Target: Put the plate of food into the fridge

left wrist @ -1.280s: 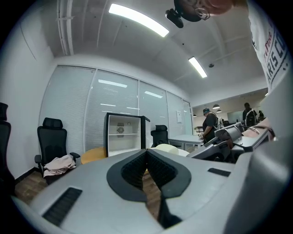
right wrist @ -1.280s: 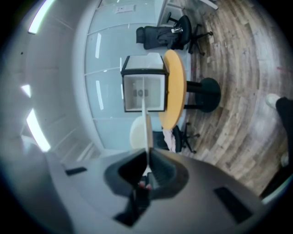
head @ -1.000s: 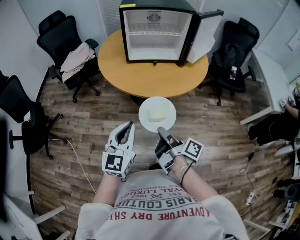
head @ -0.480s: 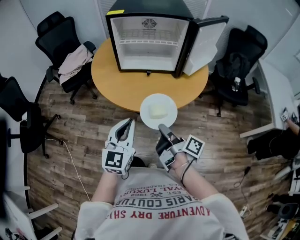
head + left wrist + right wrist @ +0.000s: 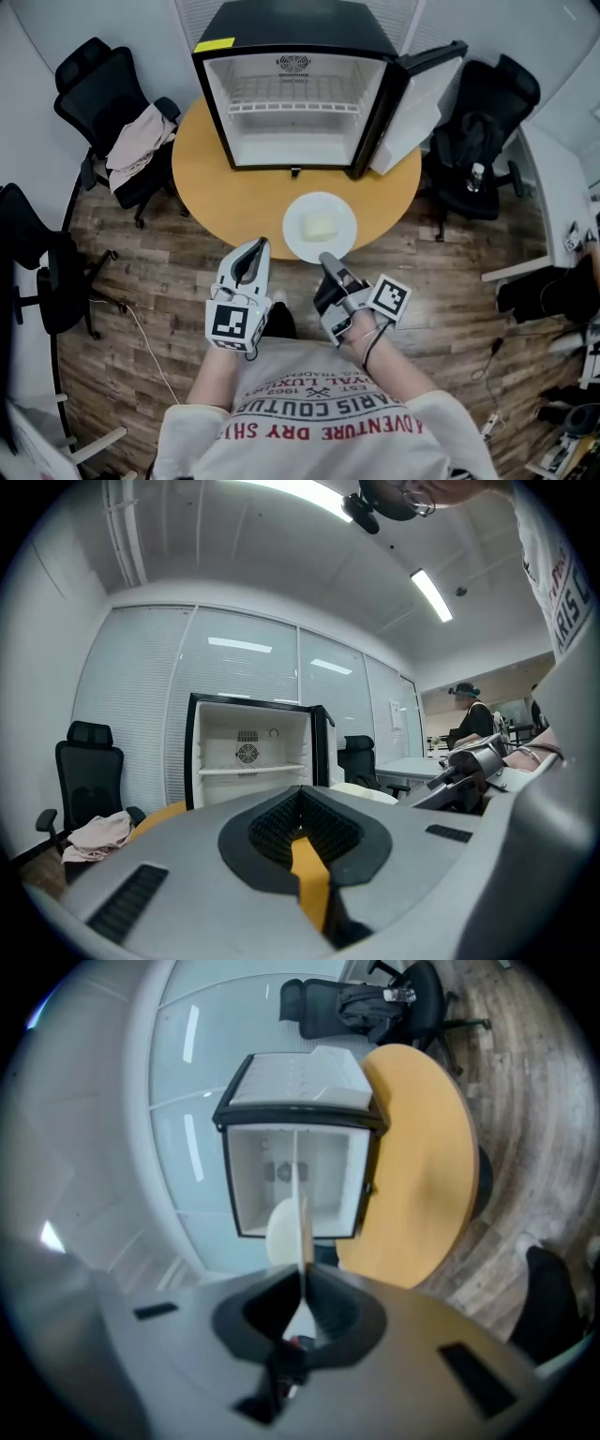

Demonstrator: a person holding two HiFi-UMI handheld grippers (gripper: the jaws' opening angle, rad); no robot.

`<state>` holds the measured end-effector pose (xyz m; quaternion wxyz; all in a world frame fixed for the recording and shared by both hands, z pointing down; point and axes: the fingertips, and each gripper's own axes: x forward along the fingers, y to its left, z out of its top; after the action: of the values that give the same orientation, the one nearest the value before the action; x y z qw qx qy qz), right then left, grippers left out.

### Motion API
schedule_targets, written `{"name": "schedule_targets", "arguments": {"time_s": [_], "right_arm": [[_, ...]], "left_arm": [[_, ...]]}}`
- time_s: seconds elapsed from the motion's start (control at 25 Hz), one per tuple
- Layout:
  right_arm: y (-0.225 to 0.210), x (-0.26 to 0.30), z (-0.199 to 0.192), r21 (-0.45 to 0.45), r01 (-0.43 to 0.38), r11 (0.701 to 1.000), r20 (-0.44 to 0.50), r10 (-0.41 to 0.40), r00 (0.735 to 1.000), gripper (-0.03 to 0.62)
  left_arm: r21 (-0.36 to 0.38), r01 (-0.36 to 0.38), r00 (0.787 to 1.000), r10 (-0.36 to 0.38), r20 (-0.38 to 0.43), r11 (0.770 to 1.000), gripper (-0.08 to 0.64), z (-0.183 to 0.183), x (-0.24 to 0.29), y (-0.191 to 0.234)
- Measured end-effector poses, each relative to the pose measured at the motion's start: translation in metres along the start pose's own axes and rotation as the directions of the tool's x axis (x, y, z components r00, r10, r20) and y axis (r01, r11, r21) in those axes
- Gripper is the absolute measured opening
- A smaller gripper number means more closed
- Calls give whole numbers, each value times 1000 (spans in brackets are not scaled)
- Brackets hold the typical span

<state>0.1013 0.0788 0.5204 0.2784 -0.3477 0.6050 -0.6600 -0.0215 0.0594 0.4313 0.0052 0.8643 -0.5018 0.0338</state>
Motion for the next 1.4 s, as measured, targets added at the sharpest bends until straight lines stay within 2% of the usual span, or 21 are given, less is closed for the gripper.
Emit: {"name": "schedule_targets", "arguments": {"time_s": [0.28, 0.44, 0.64, 0.96, 1.4], "right_arm": [[19, 76, 36, -8, -13, 1000, 64, 13, 998, 37], [29, 114, 50, -21, -19, 1000, 99, 21, 995, 37], [34, 154, 68, -19, -17, 1000, 131, 20, 991, 37], [47, 195, 95, -19, -15, 1000, 144, 18, 989, 37], [61, 245, 132, -11, -15, 1000, 100, 16, 995, 37]], "left_arm": [[4, 64, 998, -64, 3, 998, 29, 6, 68, 59], [13, 72, 997, -72, 14, 997, 29, 12, 100, 100], [33, 100, 995, -100, 22, 994, 29, 18, 127, 127], [33, 68, 998, -69, 12, 997, 29, 16, 155, 152], [-2, 22, 1000, -22, -4, 1000, 29, 17, 193, 169]]}}
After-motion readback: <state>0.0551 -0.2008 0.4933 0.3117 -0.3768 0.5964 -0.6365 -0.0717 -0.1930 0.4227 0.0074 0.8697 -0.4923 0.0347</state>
